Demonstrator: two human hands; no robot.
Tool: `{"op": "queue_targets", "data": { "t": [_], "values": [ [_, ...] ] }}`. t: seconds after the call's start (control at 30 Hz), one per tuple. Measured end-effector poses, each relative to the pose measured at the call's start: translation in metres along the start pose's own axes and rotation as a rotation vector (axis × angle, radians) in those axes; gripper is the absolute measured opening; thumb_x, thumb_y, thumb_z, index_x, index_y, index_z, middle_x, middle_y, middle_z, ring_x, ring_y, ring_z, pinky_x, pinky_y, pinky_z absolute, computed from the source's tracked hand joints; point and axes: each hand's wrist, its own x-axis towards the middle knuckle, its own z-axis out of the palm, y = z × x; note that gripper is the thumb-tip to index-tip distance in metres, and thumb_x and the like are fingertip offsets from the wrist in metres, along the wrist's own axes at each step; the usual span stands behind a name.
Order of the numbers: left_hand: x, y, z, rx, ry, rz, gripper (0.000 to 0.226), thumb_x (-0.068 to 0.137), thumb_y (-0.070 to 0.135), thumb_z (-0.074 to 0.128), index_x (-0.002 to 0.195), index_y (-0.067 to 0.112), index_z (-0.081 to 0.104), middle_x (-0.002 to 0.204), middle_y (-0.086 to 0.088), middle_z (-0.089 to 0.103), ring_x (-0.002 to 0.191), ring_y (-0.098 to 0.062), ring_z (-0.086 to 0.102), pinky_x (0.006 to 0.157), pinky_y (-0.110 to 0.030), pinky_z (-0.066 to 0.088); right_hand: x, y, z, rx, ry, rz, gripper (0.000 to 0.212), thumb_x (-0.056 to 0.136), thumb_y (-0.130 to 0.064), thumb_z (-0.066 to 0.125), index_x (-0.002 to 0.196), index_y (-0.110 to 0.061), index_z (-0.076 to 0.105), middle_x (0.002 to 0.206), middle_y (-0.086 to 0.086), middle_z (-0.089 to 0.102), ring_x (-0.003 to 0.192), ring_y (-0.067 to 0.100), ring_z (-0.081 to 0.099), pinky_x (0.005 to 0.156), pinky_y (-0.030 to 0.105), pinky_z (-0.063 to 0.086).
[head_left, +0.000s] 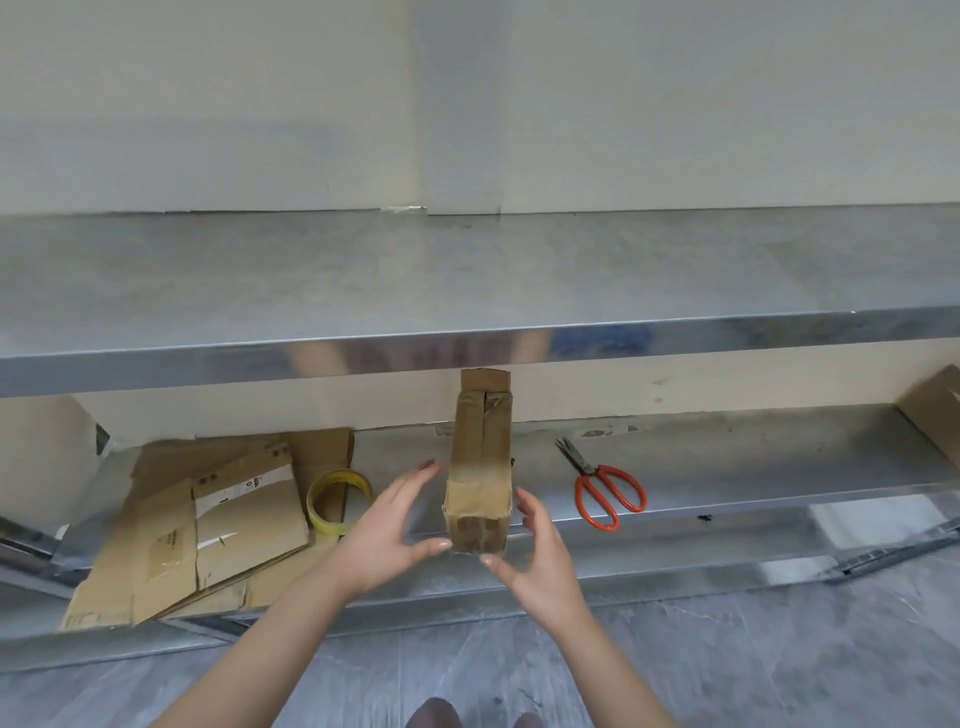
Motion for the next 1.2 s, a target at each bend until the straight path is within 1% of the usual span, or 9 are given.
{"op": "queue_targets", "data": {
  "t": [0.1, 0.2, 0.37, 0.47, 0.6, 0.73, 0.87, 1.07, 1.2],
  "values": [
    [0.012, 0.016, 0.006, -0.020, -0.010, 0.025, 0.095, 0.076, 0.061, 0.068, 0.150, 0.040, 0.012, 0.156, 0.013, 0.020, 0.143, -0.004, 0.020, 0.115, -0.022, 0.018, 0.005, -0.010, 0.006, 0.036, 0.023, -0.023, 0.084, 0.071, -0.032, 0.083, 0.140, -0.035, 0.035, 0.135, -0.022, 0.050, 0.126, -0.004, 0.046, 0.105, 0.027, 0.043],
    [0.016, 0.018, 0.010, 0.080, 0.046, 0.045, 0.090, 0.079, 0.056, 0.068, 0.149, 0.040, 0.015, 0.157, 0.006, 0.025, 0.143, -0.013, 0.025, 0.118, -0.033, 0.023, 0.013, -0.013, 0.006, 0.011, 0.047, -0.024, 0.084, 0.074, -0.027, 0.082, 0.142, -0.030, 0.034, 0.136, -0.017, 0.051, 0.126, 0.000, 0.048, 0.106, 0.032, 0.044],
    [0.014, 0.012, 0.007, 0.099, 0.086, 0.023, 0.097, 0.075, 0.062, 0.068, 0.150, 0.040, 0.012, 0.157, 0.008, 0.026, 0.143, -0.013, 0.025, 0.117, -0.040, 0.026, 0.020, -0.014, 0.007, -0.037, 0.037, -0.008, 0.080, 0.080, -0.030, 0.079, 0.145, -0.029, 0.032, 0.138, -0.013, 0.052, 0.128, 0.009, 0.049, 0.107, 0.036, 0.043],
    [0.008, -0.003, -0.007, 0.222, 0.118, -0.005, 0.098, 0.075, 0.071, 0.060, 0.151, 0.038, 0.008, 0.159, 0.006, 0.019, 0.146, -0.016, 0.018, 0.118, -0.043, 0.022, 0.018, -0.014, 0.010, -0.024, 0.036, 0.002, 0.072, 0.086, -0.025, 0.072, 0.145, -0.034, 0.032, 0.131, -0.018, 0.055, 0.122, 0.004, 0.052, 0.102, 0.027, 0.045],
    [-0.008, -0.030, -0.027, 0.344, 0.102, -0.054, 0.092, 0.078, 0.073, 0.053, 0.151, 0.038, 0.010, 0.161, 0.008, 0.014, 0.148, -0.015, 0.011, 0.119, -0.044, 0.017, 0.007, -0.012, 0.006, -0.014, 0.070, 0.017, 0.060, 0.094, -0.021, 0.062, 0.145, -0.034, 0.034, 0.123, -0.022, 0.058, 0.117, -0.001, 0.054, 0.086, 0.000, 0.039],
    [-0.019, -0.033, -0.029, 0.320, 0.122, -0.044, 0.094, 0.074, 0.081, 0.045, 0.151, 0.035, 0.018, 0.159, 0.006, 0.020, 0.147, -0.018, 0.017, 0.119, -0.045, 0.019, -0.010, -0.009, 0.006, 0.021, 0.110, 0.033, 0.056, 0.097, -0.018, 0.056, 0.147, -0.030, 0.033, 0.121, -0.028, 0.056, 0.109, -0.018, 0.051, 0.084, -0.004, 0.036],
    [-0.016, -0.015, -0.015, 0.335, 0.057, -0.005, 0.091, 0.078, 0.078, 0.047, 0.151, 0.040, 0.009, 0.160, 0.008, 0.014, 0.148, -0.016, 0.012, 0.119, -0.042, 0.013, -0.023, -0.005, -0.001, 0.068, 0.203, 0.038, 0.057, 0.097, -0.015, 0.056, 0.145, -0.033, 0.031, 0.120, -0.034, 0.050, 0.107, -0.029, 0.044, 0.084, -0.004, 0.034],
    [0.011, 0.038, 0.010, 0.446, 0.005, 0.130, 0.088, 0.082, 0.070, 0.050, 0.152, 0.039, 0.006, 0.161, 0.006, 0.014, 0.148, -0.017, 0.009, 0.120, -0.040, 0.007, -0.041, 0.008, -0.054, 0.100, 0.317, 0.053, 0.059, 0.096, -0.016, 0.059, 0.139, -0.044, 0.030, 0.121, -0.032, 0.051, 0.108, -0.020, 0.048, 0.084, -0.004, 0.035],
    [0.036, 0.084, 0.043, 0.490, 0.002, 0.183, 0.088, 0.084, 0.067, 0.052, 0.152, 0.037, 0.006, 0.160, 0.007, 0.013, 0.148, -0.016, 0.009, 0.120, -0.037, 0.004, -0.050, 0.031, -0.113, 0.099, 0.345, 0.079, 0.059, 0.096, -0.017, 0.059, 0.147, -0.029, 0.032, 0.127, -0.017, 0.055, 0.115, -0.005, 0.050, 0.082, -0.005, 0.033]
  ]
}}
